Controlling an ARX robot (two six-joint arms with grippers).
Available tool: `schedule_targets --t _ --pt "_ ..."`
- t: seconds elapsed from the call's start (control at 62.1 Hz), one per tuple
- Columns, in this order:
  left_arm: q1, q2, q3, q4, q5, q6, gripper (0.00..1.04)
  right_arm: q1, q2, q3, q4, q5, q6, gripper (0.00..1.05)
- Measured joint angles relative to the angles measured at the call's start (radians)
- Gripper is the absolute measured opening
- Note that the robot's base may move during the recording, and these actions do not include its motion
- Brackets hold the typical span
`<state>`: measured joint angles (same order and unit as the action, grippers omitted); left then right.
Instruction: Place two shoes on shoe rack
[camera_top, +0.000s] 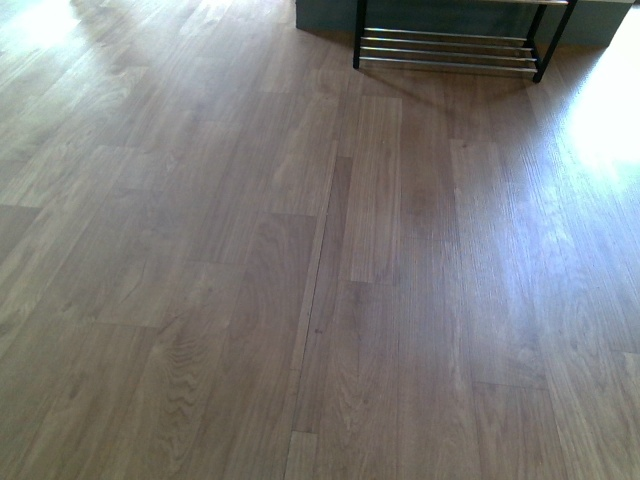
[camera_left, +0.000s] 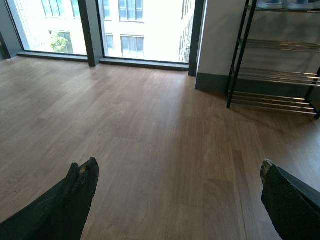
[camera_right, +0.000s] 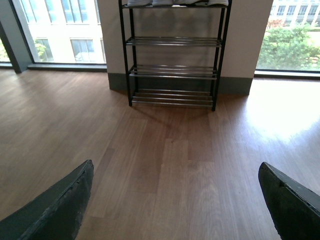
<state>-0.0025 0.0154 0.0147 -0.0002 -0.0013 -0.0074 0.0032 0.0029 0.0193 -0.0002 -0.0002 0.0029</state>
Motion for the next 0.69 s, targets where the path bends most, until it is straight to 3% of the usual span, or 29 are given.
schedule_targets --t 0.692 --pt "0.000 0.000 0.000 0.000 0.000 0.000 0.95 0.000 0.000 0.000 0.000 0.000 0.000 0.96"
